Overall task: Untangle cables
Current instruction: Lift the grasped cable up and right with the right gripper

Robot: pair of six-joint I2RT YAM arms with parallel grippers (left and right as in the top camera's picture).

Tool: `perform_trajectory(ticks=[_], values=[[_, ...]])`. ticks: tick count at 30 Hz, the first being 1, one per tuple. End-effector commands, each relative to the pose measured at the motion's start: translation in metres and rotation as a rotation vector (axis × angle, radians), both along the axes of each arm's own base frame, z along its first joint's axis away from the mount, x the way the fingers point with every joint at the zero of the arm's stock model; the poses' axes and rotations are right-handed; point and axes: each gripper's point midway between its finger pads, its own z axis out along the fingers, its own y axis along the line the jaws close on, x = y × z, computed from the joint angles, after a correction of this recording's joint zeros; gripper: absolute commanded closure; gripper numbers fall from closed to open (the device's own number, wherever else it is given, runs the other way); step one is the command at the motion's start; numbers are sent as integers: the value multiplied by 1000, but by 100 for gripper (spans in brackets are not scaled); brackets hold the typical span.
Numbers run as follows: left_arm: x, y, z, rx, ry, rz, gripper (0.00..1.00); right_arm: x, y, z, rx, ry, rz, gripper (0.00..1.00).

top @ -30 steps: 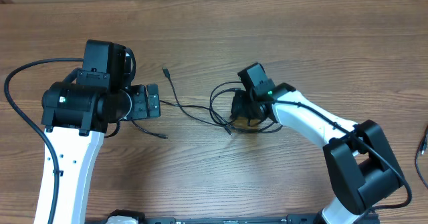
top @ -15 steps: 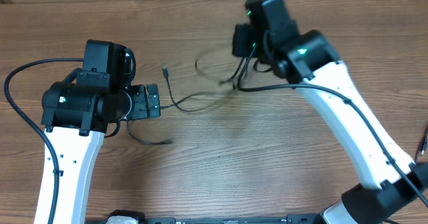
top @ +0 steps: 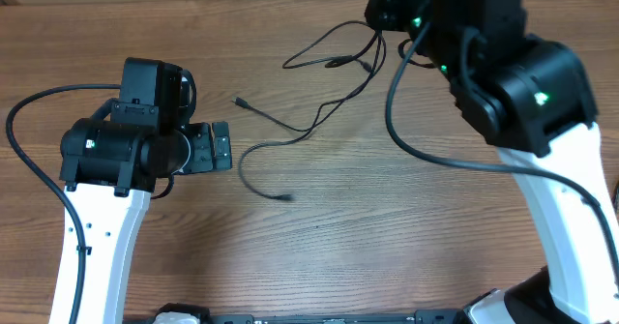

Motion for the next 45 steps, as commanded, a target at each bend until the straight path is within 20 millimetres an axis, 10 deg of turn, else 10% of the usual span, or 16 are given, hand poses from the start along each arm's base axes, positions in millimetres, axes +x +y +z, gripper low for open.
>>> perform_trajectory(ticks=[1,11,21,45], values=[[0,-2,8,-4,-27,-15,0,-23,-16,52,65,-134,-10,96],[0,-2,8,-4,-27,-15,0,-70,-43,165,266,-488,-12,96],[0,-2,8,-4,-27,-15,0,-100,-60,215,345,-670,-13,96],[0,-2,8,-4,-27,-15,0,-78,-41,100,-27,-301,53,96]])
